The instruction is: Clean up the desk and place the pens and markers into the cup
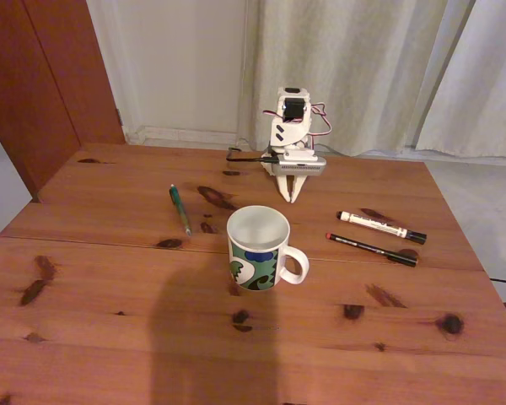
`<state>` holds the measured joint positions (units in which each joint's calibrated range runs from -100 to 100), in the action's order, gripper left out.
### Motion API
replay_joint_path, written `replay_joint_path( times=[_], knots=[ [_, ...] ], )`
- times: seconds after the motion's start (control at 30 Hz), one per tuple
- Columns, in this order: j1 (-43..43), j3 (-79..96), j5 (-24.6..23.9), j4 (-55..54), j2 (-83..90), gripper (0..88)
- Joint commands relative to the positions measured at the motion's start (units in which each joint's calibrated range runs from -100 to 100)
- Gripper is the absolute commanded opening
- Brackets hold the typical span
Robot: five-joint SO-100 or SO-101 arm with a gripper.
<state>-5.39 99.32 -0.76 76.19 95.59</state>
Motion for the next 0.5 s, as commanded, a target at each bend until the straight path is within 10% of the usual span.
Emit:
replay_joint_path(
  times=[0.0, 0.47],
  knots=[
    [-0.28, 0.32, 0.02, 0.58, -0.23, 0.8],
    [-0.28, 0.41, 0.18, 0.50, -0.23, 0.8]
  ],
)
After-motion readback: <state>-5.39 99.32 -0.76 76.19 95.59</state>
